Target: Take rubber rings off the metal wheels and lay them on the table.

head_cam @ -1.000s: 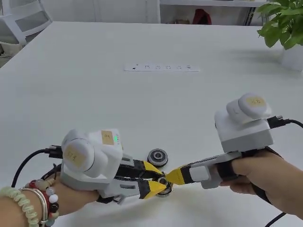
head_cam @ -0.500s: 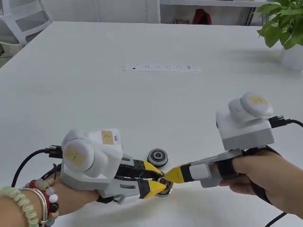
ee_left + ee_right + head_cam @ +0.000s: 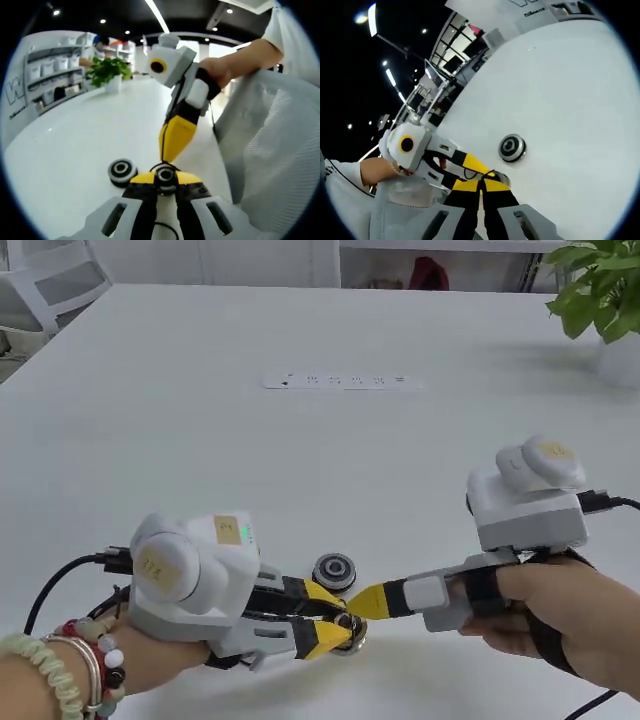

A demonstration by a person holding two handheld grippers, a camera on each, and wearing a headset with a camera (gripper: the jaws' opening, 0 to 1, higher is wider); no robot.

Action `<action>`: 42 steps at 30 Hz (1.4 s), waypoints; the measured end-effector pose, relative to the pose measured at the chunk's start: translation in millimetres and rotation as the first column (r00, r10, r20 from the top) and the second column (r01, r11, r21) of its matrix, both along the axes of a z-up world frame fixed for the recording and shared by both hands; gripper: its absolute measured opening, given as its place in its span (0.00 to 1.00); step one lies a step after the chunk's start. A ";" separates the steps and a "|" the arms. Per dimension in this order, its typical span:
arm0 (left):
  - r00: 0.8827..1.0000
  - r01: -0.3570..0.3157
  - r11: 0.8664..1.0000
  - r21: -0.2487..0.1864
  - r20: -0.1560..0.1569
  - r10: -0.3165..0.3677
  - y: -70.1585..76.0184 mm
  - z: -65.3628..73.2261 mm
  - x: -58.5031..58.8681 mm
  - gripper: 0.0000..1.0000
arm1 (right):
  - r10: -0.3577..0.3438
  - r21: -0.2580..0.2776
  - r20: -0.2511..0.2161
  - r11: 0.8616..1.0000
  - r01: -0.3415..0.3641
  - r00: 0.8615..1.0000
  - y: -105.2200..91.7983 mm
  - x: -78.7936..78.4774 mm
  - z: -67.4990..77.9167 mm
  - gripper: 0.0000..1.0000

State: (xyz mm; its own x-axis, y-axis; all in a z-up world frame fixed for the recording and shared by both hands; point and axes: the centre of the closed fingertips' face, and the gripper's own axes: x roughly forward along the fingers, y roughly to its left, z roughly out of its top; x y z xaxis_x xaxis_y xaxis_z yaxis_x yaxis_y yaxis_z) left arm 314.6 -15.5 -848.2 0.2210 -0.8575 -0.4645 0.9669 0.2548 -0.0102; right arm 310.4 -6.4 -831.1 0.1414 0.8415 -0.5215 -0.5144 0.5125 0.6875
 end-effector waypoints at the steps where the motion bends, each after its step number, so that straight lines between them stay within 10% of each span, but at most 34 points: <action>1: 1.000 -0.001 1.000 -0.001 -0.001 0.001 0.1 0.0 0.0 0.14 | -0.006 -0.001 0.005 1.000 0.006 1.000 -0.3 1.1 -0.2 0.00; 14: 0.999 0.010 0.999 0.030 0.036 -0.011 -1.3 -0.5 -1.8 0.14 | 0.018 -0.084 0.026 0.996 -0.015 1.000 -5.6 0.1 -13.0 0.00; 26: 1.000 0.013 0.997 0.079 0.004 -0.014 1.5 2.2 -1.2 0.18 | 0.004 -0.080 0.033 0.997 -0.002 0.999 -7.2 3.6 -10.6 0.00; 42: 0.997 -0.004 1.000 -0.004 0.081 0.004 -3.2 50.9 0.5 0.28 | -0.059 -0.052 0.044 0.997 0.062 0.997 -12.0 12.6 -1.9 0.00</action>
